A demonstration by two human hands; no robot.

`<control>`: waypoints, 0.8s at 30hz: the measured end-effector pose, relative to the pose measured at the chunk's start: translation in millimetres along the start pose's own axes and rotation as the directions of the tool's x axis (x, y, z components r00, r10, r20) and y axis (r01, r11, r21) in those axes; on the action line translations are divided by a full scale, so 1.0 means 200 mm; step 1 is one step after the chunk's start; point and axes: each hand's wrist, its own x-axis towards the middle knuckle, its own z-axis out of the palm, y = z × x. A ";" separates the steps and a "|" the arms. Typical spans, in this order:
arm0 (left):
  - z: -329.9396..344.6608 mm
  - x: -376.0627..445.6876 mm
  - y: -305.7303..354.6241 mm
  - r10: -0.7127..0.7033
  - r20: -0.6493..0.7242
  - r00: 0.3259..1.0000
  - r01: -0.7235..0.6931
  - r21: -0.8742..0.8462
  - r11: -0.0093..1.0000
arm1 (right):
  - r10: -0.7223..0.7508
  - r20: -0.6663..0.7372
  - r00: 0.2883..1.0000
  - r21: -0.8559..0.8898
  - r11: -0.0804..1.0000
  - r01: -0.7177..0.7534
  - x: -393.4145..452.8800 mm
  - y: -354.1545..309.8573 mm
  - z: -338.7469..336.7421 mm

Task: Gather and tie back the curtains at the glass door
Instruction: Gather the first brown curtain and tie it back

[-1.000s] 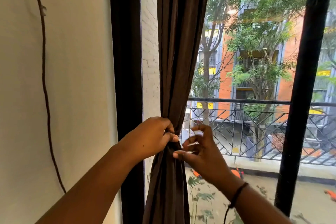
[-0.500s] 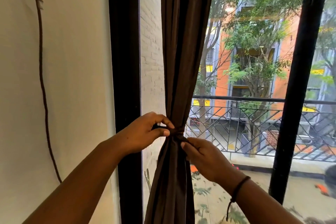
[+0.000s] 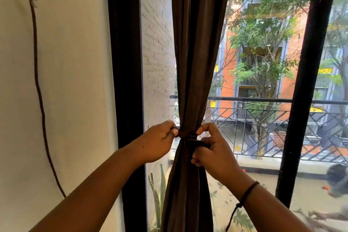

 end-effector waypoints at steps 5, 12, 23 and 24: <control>0.09 0.00 0.04 -0.060 -0.095 0.994 0.045 -0.157 0.987 | -0.044 -0.117 0.992 -0.213 0.977 0.018 -0.02 -0.01 0.00; 0.13 0.14 0.10 -0.565 -0.042 0.824 0.274 -0.844 0.462 | -0.026 -0.077 0.997 -0.578 0.815 -0.024 -0.02 -0.02 0.00; 0.23 0.19 0.05 -0.464 0.051 0.885 0.251 -0.890 0.380 | -0.121 -0.092 0.988 -0.743 0.669 0.013 0.01 -0.09 0.03; 0.23 0.18 0.05 -0.473 0.061 0.879 0.260 -0.893 0.368 | -0.157 -0.063 0.986 -0.776 0.629 0.051 0.01 -0.09 0.03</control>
